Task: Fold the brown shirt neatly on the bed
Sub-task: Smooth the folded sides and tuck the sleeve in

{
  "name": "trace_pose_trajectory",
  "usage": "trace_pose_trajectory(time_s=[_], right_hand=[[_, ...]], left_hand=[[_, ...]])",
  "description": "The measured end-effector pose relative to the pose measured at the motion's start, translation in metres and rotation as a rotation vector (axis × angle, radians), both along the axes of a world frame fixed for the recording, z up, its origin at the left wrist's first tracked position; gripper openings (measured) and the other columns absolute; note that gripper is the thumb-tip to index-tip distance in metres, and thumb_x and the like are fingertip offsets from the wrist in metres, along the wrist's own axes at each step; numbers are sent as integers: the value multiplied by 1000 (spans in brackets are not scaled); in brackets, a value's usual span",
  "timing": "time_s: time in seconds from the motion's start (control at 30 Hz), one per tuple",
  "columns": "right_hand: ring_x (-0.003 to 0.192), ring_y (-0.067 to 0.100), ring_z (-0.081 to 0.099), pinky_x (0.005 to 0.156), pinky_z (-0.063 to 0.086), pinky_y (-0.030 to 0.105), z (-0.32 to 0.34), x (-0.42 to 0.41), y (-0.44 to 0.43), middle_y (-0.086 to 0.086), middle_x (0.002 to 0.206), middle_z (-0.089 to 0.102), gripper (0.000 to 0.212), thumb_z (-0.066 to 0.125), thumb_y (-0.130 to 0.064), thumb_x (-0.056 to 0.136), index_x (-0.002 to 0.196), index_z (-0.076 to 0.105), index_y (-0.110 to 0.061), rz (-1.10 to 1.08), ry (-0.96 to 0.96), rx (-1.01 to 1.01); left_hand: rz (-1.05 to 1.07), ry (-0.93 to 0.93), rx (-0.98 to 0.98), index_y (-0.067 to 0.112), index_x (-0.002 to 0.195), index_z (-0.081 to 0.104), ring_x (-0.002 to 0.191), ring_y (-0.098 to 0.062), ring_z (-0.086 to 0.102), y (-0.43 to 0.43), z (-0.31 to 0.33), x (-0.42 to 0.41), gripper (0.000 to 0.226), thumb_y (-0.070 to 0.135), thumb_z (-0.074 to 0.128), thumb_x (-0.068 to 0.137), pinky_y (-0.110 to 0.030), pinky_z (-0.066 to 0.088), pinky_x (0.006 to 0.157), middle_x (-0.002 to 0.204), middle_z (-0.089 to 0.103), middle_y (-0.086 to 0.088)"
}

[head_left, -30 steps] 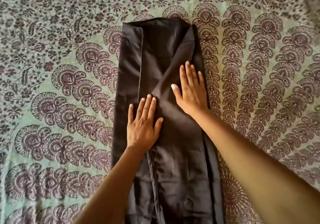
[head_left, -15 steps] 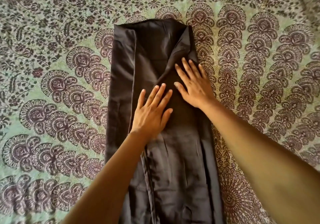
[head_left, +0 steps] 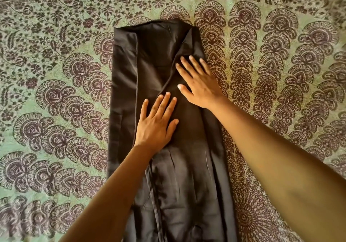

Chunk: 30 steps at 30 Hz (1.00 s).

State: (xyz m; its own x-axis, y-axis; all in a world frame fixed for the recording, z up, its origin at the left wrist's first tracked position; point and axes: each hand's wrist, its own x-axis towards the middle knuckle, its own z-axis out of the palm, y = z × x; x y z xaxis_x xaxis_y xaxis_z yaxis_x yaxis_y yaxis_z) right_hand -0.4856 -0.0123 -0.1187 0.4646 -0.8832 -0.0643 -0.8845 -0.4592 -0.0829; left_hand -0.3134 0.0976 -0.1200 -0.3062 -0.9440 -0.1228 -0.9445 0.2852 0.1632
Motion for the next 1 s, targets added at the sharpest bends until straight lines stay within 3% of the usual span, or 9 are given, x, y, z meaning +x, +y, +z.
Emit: trace_pose_trajectory(time_s=[0.1,0.17,0.23,0.3,0.4,0.5,0.73,0.83,1.0], right_hand=[[139,29,25,115,11,45,3,-2,-3,11,150,31,59,33,-41,87,138,39,-12,2,-17,-59],[134,29,35,112,20,44,9,0,-5,12,144,40,52,37,-35,87,130,49,-9,4,-74,-126],[132,26,38,110,23,41,12,3,-8,10,144,41,50,37,-32,88,131,48,-9,46,-115,-159],[138,24,30,112,17,37,9,0,-9,7,151,30,58,28,-37,89,141,35,-12,110,-76,-74],[143,21,16,115,10,38,1,-5,-7,4,156,13,65,12,-45,89,148,16,-18,92,21,26],[144,19,11,115,5,37,0,2,-2,2,157,9,58,20,-41,95,149,11,-20,33,78,17],[145,19,-1,116,-5,41,27,22,0,4,157,-1,56,21,-36,100,149,2,-17,-63,249,126],[145,21,4,116,-2,40,35,21,32,6,157,5,56,21,-37,99,149,7,-14,-112,86,129],[142,22,19,114,8,36,33,-8,164,10,154,21,57,24,-38,96,146,22,-10,65,-178,179]], left_hand=[[-7,2,14,24,148,19,144,-16,17,0,4,0,59,50,21,94,-45,2,116,156,19,0],[4,24,-40,21,143,34,140,-19,29,-4,12,-2,56,46,26,94,-46,7,115,150,34,-2],[6,78,-144,16,127,54,126,-23,48,-14,25,-6,47,39,34,92,-46,20,110,133,55,-5],[-89,118,-161,14,121,58,121,-25,52,-22,28,-10,43,36,37,91,-43,29,105,127,59,-6],[-422,49,-57,14,138,43,134,-25,40,-7,14,-18,56,45,31,93,-44,24,110,144,43,-9],[-589,-13,19,15,146,25,140,-24,28,48,4,-19,64,51,27,93,-46,15,113,152,28,-8],[-939,19,93,25,147,19,142,-16,19,169,4,-15,58,52,19,96,-43,2,116,154,14,0],[-966,35,79,24,147,21,142,-15,15,165,2,-13,60,51,28,94,-44,7,116,154,13,0],[-950,9,75,23,148,18,142,-16,13,170,3,-13,61,51,28,94,-46,11,115,154,11,-1]])
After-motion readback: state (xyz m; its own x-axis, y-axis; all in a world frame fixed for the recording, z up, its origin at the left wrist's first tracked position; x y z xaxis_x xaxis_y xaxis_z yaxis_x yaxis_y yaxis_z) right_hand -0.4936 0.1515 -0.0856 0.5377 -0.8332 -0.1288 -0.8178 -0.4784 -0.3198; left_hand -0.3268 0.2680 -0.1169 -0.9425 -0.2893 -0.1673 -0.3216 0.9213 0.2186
